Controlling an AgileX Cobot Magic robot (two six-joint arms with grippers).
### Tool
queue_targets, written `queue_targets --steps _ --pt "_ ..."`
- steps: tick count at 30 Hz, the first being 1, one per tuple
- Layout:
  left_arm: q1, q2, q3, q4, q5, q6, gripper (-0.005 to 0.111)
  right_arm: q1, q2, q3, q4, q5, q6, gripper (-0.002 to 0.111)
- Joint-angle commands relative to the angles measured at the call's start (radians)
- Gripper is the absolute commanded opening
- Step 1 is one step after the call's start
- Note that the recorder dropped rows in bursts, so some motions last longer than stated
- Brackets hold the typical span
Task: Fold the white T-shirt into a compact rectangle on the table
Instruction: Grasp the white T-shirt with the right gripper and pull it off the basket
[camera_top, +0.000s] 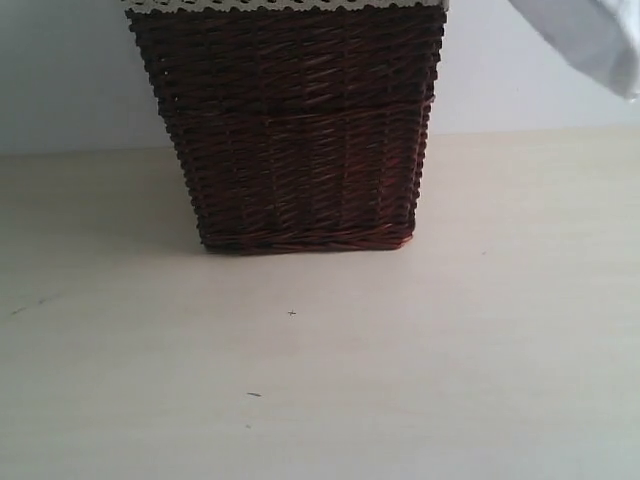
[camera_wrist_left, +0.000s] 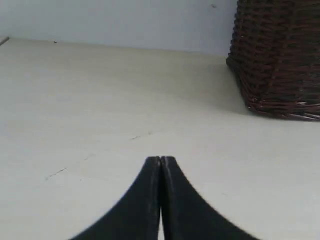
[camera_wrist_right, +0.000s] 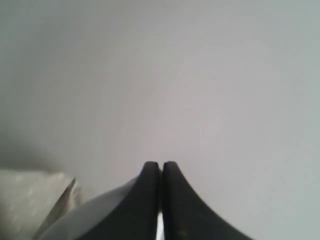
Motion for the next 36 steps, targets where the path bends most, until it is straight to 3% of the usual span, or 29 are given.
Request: queue_targets --steps 1,7,21,27,32,36 --pt "0.002 -0.007 -0.003 -0.002 -0.009 -0.003 0.0 0.001 -0.027 -0.208 0.05 -0.073 -0.01 0.0" --pt "0.002 -0.007 -0.003 -0.002 -0.009 -0.003 0.0 0.001 -0.027 -0.427 0.05 -0.172 -0.003 0.0" --pt "0.002 -0.007 -0.003 -0.002 -0.009 -0.003 0.0 0.001 -0.027 -0.863 0.05 -0.189 0.112 0.0" --pt "0.002 -0.007 -0.003 -0.002 -0.009 -0.003 0.0 0.001 0.062 -0.863 -0.031 -0.065 0.503 0.0" --pt "0.002 -0.007 -0.003 -0.002 -0.009 -0.003 0.0 0.001 0.238 -0.863 -0.243 0.405 0.963 0.0" --pt "0.002 -0.007 -0.003 -0.002 -0.009 -0.003 0.0 0.045 0.298 -0.831 -0.445 0.421 1.137 0.0"
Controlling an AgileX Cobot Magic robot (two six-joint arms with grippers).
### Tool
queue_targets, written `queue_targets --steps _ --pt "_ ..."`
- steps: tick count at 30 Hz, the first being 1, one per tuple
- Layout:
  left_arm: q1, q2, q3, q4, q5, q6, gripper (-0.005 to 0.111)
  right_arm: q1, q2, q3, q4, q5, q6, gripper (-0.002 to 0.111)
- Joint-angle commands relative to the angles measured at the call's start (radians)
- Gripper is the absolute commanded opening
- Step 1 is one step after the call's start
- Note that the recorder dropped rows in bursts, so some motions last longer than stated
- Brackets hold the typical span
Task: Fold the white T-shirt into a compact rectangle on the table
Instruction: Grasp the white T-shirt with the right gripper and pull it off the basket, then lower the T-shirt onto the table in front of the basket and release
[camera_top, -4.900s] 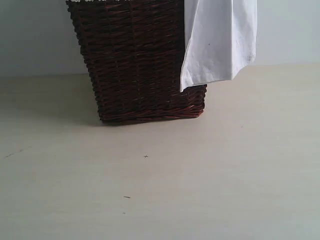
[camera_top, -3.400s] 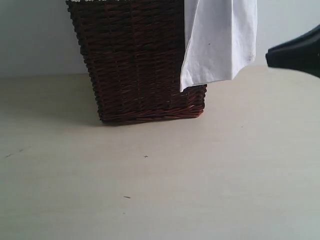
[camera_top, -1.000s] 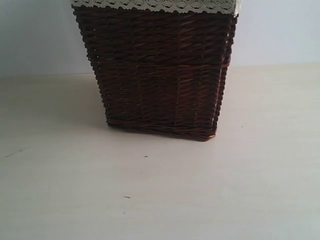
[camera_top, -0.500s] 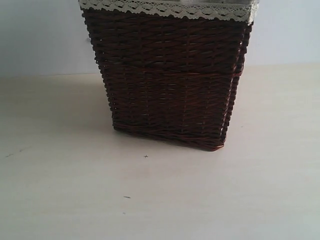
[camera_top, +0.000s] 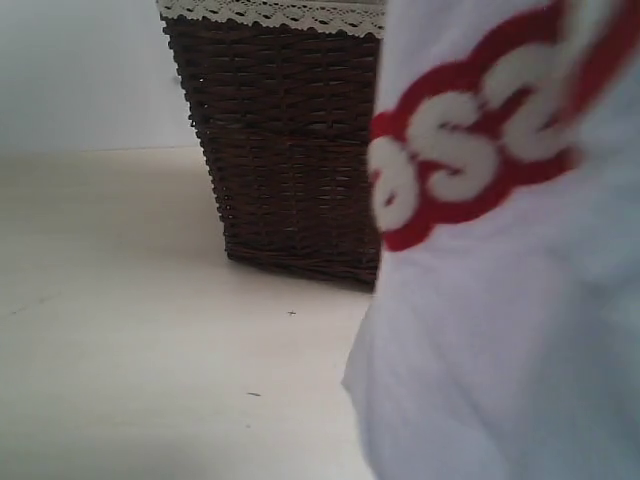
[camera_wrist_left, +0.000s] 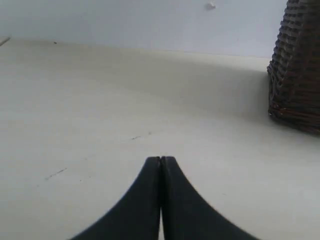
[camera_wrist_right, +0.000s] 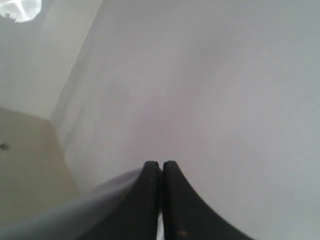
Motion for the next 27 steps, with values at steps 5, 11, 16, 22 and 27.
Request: queue_targets --steps 5,11,16,22,27 --pt "0.002 -0.007 -0.003 -0.002 -0.009 -0.003 0.0 0.141 0.029 0.171 -0.339 0.025 0.123 0.0" --pt "0.002 -0.007 -0.003 -0.002 -0.009 -0.003 0.0 0.32 -0.03 0.461 -0.507 0.025 0.03 0.0" --pt "0.002 -0.007 -0.003 -0.002 -0.009 -0.003 0.0 0.373 -0.102 0.731 -0.55 0.025 -0.143 0.0" --pt "0.002 -0.007 -0.003 -0.002 -0.009 -0.003 0.0 0.399 -0.142 1.044 -0.536 0.025 -0.419 0.0" --pt "0.002 -0.007 -0.003 -0.002 -0.009 -0.003 0.0 0.41 -0.142 1.179 -0.511 0.025 -0.524 0.0"
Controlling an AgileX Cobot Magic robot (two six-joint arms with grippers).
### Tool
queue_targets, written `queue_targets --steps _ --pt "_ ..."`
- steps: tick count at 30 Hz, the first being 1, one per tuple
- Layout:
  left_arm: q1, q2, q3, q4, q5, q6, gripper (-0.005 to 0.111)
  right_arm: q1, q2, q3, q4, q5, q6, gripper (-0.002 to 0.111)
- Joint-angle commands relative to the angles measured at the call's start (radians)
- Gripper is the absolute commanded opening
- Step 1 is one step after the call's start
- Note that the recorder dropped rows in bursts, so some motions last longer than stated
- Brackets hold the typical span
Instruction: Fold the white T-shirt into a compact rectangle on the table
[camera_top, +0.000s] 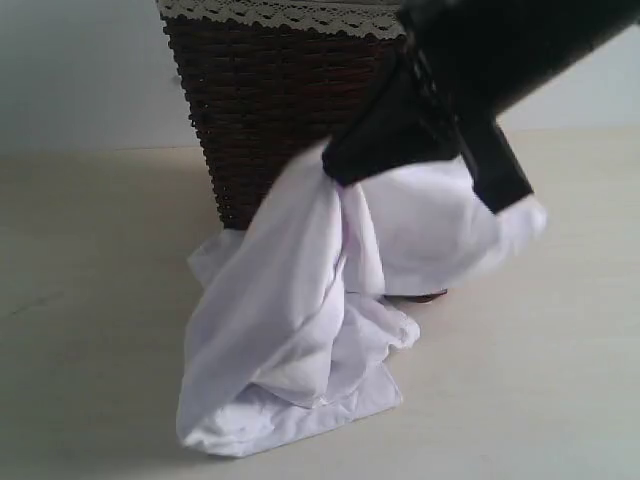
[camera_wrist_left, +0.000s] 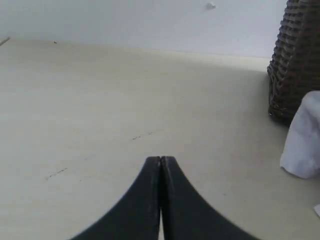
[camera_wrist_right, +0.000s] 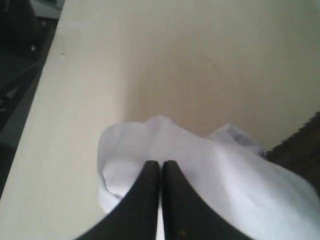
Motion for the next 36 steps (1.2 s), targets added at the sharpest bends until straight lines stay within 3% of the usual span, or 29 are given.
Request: queue_targets --steps 1,10,22,26,28,30,33,35,36 --pt "0.002 -0.007 -0.003 -0.002 -0.009 -0.003 0.0 0.006 -0.009 0.078 0.024 -0.005 -0.081 0.0" --pt "0.002 -0.007 -0.003 -0.002 -0.009 -0.003 0.0 -0.041 -0.062 0.082 -0.39 -0.005 0.039 0.0" --pt "0.002 -0.007 -0.003 -0.002 -0.009 -0.003 0.0 -0.498 -0.053 0.084 -0.822 -0.005 -0.081 0.0" --pt "0.002 -0.007 -0.003 -0.002 -0.009 -0.003 0.0 -0.611 -0.033 0.084 -0.871 -0.005 -0.122 0.0" --pt "0.002 -0.007 -0.003 -0.002 -0.009 -0.003 0.0 -0.663 -0.021 0.084 -0.871 -0.005 -0.128 0.006" --pt "0.002 -0.007 -0.003 -0.002 -0.009 -0.003 0.0 -0.683 -0.009 0.084 -0.871 -0.005 -0.128 0.023" --pt "0.002 -0.007 -0.003 -0.002 -0.009 -0.003 0.0 -0.683 0.003 0.084 -0.831 -0.095 -0.036 0.058" --pt "0.002 -0.007 -0.003 -0.002 -0.009 -0.003 0.0 -0.681 -0.019 0.084 -0.714 -0.154 -0.016 0.063" --pt "0.002 -0.007 -0.003 -0.002 -0.009 -0.003 0.0 -0.681 -0.058 0.084 -0.53 -0.158 -0.067 0.063"
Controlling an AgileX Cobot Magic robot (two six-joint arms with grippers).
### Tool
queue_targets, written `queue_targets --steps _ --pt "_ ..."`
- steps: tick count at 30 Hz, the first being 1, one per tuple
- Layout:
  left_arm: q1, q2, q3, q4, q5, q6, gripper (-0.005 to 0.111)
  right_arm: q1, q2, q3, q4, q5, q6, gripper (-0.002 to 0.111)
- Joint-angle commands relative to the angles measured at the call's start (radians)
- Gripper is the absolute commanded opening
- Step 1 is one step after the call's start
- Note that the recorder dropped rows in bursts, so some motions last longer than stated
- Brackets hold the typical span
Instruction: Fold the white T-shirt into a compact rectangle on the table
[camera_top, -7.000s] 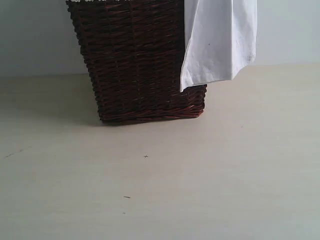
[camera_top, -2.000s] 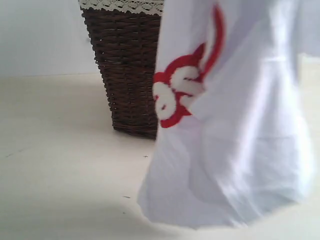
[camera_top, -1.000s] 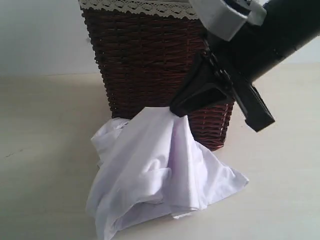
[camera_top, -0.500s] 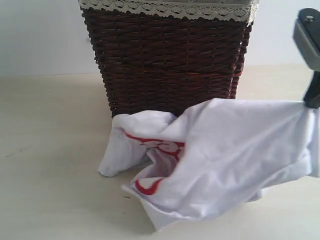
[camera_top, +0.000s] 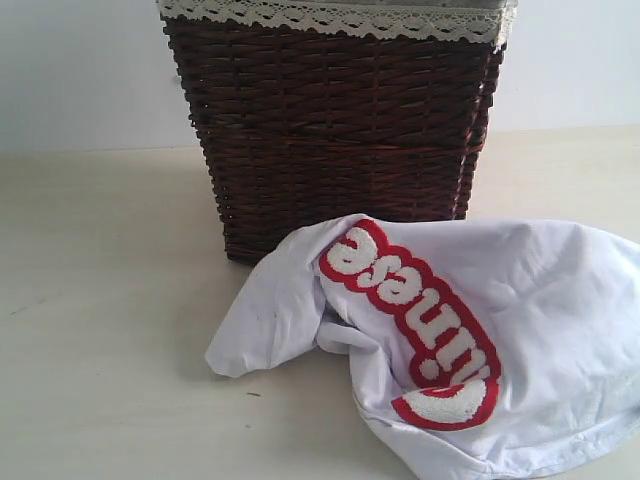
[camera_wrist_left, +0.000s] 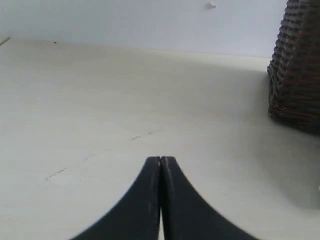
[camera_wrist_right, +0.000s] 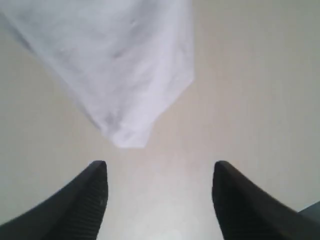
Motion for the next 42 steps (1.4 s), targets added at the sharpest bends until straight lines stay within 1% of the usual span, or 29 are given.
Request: queue_targets --steps 1,2,3,4,5,6,8,10,11,13,16,18,19,21,23,29,36,42 --pt "0.002 -0.007 -0.003 -0.002 -0.009 -0.003 0.0 -0.003 -0.09 0.006 0.424 -0.049 -0.07 0.063" --pt "0.002 -0.007 -0.003 -0.002 -0.009 -0.003 0.0 0.01 -0.133 0.023 0.693 -0.014 -0.112 0.062" --pt "0.002 -0.007 -0.003 -0.002 -0.009 -0.003 0.0 0.036 -0.161 0.041 0.84 0.012 -0.119 0.06" --pt "0.002 -0.007 -0.003 -0.002 -0.009 -0.003 0.0 0.09 -0.186 0.071 0.99 0.051 -0.119 0.053" --pt "0.002 -0.007 -0.003 -0.002 -0.009 -0.003 0.0 0.141 -0.192 0.101 1.076 0.061 -0.119 0.046" --pt "0.002 -0.007 -0.003 -0.002 -0.009 -0.003 0.0 0.221 -0.191 0.148 1.168 0.061 -0.119 0.035" --pt "0.002 -0.007 -0.003 -0.002 -0.009 -0.003 0.0 0.294 -0.171 0.208 1.223 0.038 -0.139 0.02" --pt "0.002 -0.007 -0.003 -0.002 -0.009 -0.003 0.0 0.355 -0.134 0.256 1.246 0.009 -0.216 0.004" --pt "0.002 -0.007 -0.003 -0.002 -0.009 -0.003 0.0 0.383 -0.111 0.276 1.254 -0.016 -0.278 0.0" --pt "0.002 -0.007 -0.003 -0.002 -0.009 -0.003 0.0 0.427 -0.062 0.297 1.265 -0.088 -0.377 0.0" --pt "0.002 -0.007 -0.003 -0.002 -0.009 -0.003 0.0 0.461 0.016 0.298 1.343 -0.255 -0.408 0.0" --pt "0.002 -0.007 -0.003 -0.002 -0.009 -0.003 0.0 0.465 0.062 0.298 1.489 -0.379 -0.472 0.0" --pt "0.002 -0.007 -0.003 -0.002 -0.009 -0.003 0.0 0.465 0.079 0.298 1.558 -0.411 -0.516 0.0" --pt "0.002 -0.007 -0.003 -0.002 -0.009 -0.003 0.0 0.465 0.118 0.288 1.692 -0.466 -0.531 0.0" --pt "0.002 -0.007 -0.003 -0.002 -0.009 -0.003 0.0 0.465 0.153 0.268 1.692 -0.473 -0.528 0.0" --pt "0.002 -0.007 -0.003 -0.002 -0.009 -0.003 0.0 0.468 0.237 0.182 1.692 -0.422 -0.528 0.0" --pt "0.002 -0.007 -0.003 -0.002 -0.009 -0.003 0.0 0.468 0.351 0.015 1.692 -0.522 -0.528 0.0" --pt "0.002 -0.007 -0.003 -0.002 -0.009 -0.003 0.0 0.468 0.414 -0.121 1.692 -0.548 -0.528 0.0"
